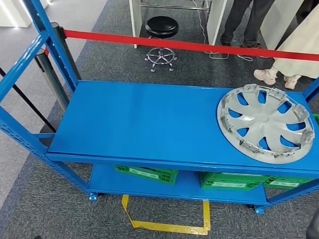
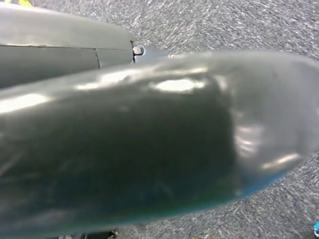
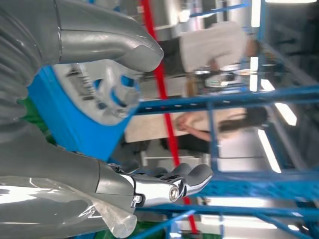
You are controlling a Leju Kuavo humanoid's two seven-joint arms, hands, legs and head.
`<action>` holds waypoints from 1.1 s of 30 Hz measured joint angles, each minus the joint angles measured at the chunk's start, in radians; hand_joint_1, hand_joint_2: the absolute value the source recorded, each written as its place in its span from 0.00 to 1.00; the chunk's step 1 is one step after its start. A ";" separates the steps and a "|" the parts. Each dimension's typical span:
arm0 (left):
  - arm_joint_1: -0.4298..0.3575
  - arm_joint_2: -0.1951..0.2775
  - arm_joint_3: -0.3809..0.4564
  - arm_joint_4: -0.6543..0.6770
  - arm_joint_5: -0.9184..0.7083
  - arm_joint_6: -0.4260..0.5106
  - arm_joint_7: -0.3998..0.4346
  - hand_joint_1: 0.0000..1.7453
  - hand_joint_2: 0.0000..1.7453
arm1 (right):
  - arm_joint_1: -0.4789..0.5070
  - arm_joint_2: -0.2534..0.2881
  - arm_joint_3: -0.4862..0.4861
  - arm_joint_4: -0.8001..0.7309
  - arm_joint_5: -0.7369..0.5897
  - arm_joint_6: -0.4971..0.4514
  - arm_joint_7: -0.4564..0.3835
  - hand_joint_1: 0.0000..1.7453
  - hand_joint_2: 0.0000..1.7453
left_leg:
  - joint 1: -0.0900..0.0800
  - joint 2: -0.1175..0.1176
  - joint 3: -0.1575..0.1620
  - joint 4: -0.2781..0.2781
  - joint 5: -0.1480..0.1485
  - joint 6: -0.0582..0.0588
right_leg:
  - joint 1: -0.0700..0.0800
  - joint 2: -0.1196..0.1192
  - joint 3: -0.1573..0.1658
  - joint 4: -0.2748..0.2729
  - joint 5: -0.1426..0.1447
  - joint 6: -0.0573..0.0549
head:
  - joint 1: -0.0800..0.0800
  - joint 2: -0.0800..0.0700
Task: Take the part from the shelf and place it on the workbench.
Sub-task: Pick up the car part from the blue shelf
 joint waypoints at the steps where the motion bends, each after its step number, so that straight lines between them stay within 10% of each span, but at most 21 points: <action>1: 0.000 -0.001 0.000 0.000 -0.001 0.001 0.007 0.00 0.00 | -0.012 -0.003 -0.012 0.024 0.022 0.001 0.027 0.00 1.00 | 0.000 0.000 0.004 0.000 -0.004 0.001 | 0.000 0.000 -0.028 0.027 0.008 0.001 | 0.000 0.000; 2: 0.000 -0.002 0.000 0.001 -0.003 0.001 0.015 0.00 0.00 | -0.027 -0.010 -0.026 0.053 0.050 -0.001 0.051 0.00 1.00 | 0.000 -0.001 0.010 0.000 -0.008 0.001 | 0.000 -0.001 -0.038 0.019 0.037 0.000 | 0.000 0.000; 6: -0.002 -0.006 0.000 0.002 -0.015 0.001 0.028 0.00 0.00 | -0.086 -0.039 -0.075 0.153 0.132 -0.016 0.091 0.00 0.00 | -0.004 -0.004 0.035 0.002 -0.027 -0.011 | 0.001 -0.001 0.023 -0.180 0.177 -0.008 | 0.000 0.000; 11: -0.007 -0.006 -0.005 0.004 -0.039 -0.010 0.042 0.00 0.00 | -0.155 -0.087 -0.111 0.259 0.178 -0.028 0.120 0.00 0.00 | -0.006 -0.004 0.032 0.014 -0.040 -0.036 | -0.002 0.004 0.042 -0.211 0.184 -0.031 | -0.004 0.000; 15: -0.015 -0.006 -0.012 0.008 -0.057 -0.023 0.042 0.00 0.00 | -0.228 -0.174 -0.118 0.372 0.211 0.015 0.135 0.00 0.00 | -0.002 -0.003 -0.063 0.217 -0.133 -0.049 | -0.005 0.002 0.047 -0.215 0.184 -0.041 | -0.008 0.000; 17: -0.015 -0.006 -0.016 0.010 -0.065 -0.025 0.042 0.00 0.00 | -0.259 -0.220 -0.119 0.420 0.224 0.027 0.135 0.00 0.00 | -0.002 -0.003 -0.086 0.254 -0.123 -0.046 | -0.004 0.002 0.049 -0.215 0.183 -0.041 | -0.009 0.000; 21: -0.021 -0.004 -0.029 0.012 -0.082 -0.028 0.046 0.00 0.00 | -0.322 -0.306 -0.104 0.501 0.259 0.049 0.136 0.00 0.00 | -0.010 -0.002 -0.001 0.045 -0.003 -0.019 | -0.001 0.003 0.054 -0.215 0.180 -0.036 | -0.008 0.000; 26: -0.026 -0.002 -0.039 0.016 -0.091 -0.030 0.055 0.00 0.00 | -0.383 -0.389 -0.055 0.557 0.320 0.052 0.143 0.00 0.00 | -0.012 -0.002 0.022 -0.025 0.007 0.000 | -0.002 0.000 0.044 -0.218 0.177 -0.009 | -0.006 0.000; 31: -0.032 -0.002 -0.046 0.018 -0.097 -0.038 0.061 0.00 0.00 | -0.414 -0.441 0.012 0.583 0.365 0.099 0.144 0.00 0.00 | -0.007 -0.002 0.029 -0.039 0.014 0.010 | -0.004 -0.001 -0.076 0.018 0.078 0.007 | -0.003 0.000; 33: -0.033 -0.002 -0.049 0.018 -0.098 -0.040 0.062 0.00 0.00 | -0.419 -0.453 0.038 0.589 0.373 0.111 0.143 0.00 0.00 | -0.006 -0.002 0.031 -0.037 0.012 0.009 | -0.007 -0.001 -0.073 -0.006 0.119 0.011 | -0.003 0.000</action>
